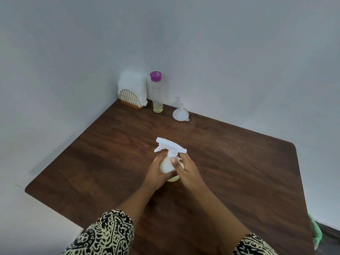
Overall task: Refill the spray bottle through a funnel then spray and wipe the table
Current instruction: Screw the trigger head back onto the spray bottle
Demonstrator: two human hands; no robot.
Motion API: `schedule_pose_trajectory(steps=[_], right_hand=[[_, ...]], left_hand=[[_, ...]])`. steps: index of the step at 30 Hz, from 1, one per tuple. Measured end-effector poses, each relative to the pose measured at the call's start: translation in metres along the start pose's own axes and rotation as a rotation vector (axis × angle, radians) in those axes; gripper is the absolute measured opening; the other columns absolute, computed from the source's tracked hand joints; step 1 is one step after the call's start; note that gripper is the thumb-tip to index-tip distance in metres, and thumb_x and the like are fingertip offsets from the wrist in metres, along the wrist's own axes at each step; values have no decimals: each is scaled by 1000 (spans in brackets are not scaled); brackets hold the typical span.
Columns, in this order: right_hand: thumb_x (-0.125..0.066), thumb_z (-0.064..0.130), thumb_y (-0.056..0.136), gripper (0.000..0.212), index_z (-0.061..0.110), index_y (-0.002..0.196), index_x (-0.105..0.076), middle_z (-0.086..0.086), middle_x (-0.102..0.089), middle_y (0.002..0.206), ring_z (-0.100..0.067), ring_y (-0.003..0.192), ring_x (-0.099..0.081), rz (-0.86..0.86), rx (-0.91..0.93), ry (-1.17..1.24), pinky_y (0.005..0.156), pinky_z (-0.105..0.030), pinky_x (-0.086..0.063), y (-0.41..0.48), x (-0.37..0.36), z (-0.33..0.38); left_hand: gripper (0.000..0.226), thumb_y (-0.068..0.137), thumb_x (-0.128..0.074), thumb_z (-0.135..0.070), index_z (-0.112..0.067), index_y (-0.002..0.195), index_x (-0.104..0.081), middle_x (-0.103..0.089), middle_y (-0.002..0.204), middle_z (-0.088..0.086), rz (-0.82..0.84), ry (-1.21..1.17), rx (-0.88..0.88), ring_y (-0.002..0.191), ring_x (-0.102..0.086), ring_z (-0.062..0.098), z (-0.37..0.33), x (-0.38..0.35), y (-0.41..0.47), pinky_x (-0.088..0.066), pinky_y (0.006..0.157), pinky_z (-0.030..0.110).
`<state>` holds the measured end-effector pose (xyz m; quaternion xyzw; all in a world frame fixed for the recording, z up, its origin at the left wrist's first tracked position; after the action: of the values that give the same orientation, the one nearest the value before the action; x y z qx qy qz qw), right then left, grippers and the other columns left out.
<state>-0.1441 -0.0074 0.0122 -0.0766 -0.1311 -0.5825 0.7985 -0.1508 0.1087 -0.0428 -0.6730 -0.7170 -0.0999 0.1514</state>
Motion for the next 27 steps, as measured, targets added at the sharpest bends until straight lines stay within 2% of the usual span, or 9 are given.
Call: schedule_pose_trajectory(steps=[3, 8, 14, 16, 18, 20, 23, 25, 27], right_hand=[[-60, 26, 92, 13, 21, 104, -59, 11, -68, 103, -5, 98, -63, -80, 7, 45, 84, -33, -52, 3, 15, -3], [-75, 34, 76, 34, 29, 96, -48, 13, -64, 95, -8, 92, -62, -164, -87, -32, 75, -33, -53, 15, 14, -3], [-60, 28, 71, 20, 19, 89, -61, 6, -60, 88, -17, 89, -60, -289, -14, -131, 72, -33, -50, 30, -3, 18], [-60, 31, 74, 26, 18, 97, -63, 9, -60, 98, -12, 98, -60, -227, -28, -69, 76, -25, -47, 31, -9, 13], [-56, 37, 84, 39, 17, 118, -60, 13, -57, 122, -1, 116, -53, -59, -7, 6, 91, -18, -43, 27, -20, 9], [-48, 35, 93, 45, 11, 130, -52, 7, -53, 133, -6, 124, -49, 85, -39, 41, 102, -25, -41, 17, -21, 0], [-51, 30, 96, 36, 15, 129, -54, 11, -62, 114, -8, 110, -58, 102, -25, -32, 91, -24, -47, 10, -2, -3], [-62, 26, 89, 24, 24, 114, -61, 11, -68, 101, -8, 98, -64, 5, -12, -49, 81, -23, -52, 12, 9, 2], [-73, 22, 80, 22, 31, 97, -63, 10, -70, 94, -10, 91, -66, -118, -41, -8, 71, -25, -55, 13, 15, 5]], left_hand=[[60, 66, -80, -50, -42, 120, -56, -59, 122, -14, 6, 1, -31, 113, -57, 3, -4, -1, 1, -50, 95, 34], [55, 62, -78, -47, -59, 109, -51, -59, 121, -18, 2, 4, -29, 114, -56, 1, -8, 0, -1, -47, 92, 26], [70, 59, -73, -47, -35, 124, -50, -58, 125, -8, 7, -22, -7, 115, -57, 5, -6, 0, -1, -49, 92, 25], [73, 60, -74, -45, -29, 128, -51, -58, 127, -8, 20, -15, 10, 116, -56, 5, -1, 0, 0, -49, 94, 28], [73, 61, -75, -45, -31, 128, -51, -57, 128, -9, 37, -17, 36, 117, -55, 5, 4, 1, 2, -48, 96, 29], [67, 60, -76, -49, -41, 122, -52, -60, 125, -10, 68, -15, 47, 114, -57, 4, 5, 0, 3, -49, 93, 27], [67, 59, -80, -53, -46, 119, -51, -60, 122, -12, 99, -18, 61, 110, -58, 3, 9, -2, 4, -50, 90, 26], [71, 59, -81, -54, -42, 123, -52, -59, 123, -13, 98, -5, 68, 112, -57, 5, 13, -2, 5, -50, 92, 29], [66, 58, -81, -55, -47, 117, -53, -58, 121, -15, 91, -3, 62, 111, -57, 5, 11, -2, 5, -51, 92, 31]])
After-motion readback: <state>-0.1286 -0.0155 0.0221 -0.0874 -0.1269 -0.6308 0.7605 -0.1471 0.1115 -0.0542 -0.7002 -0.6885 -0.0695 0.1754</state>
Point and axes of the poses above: each hand's wrist, its own y-axis towards the middle knuckle, its own x-axis out of the back of the hand, z = x × y, the point moved 10 cm from there along y, towards the middle knuckle
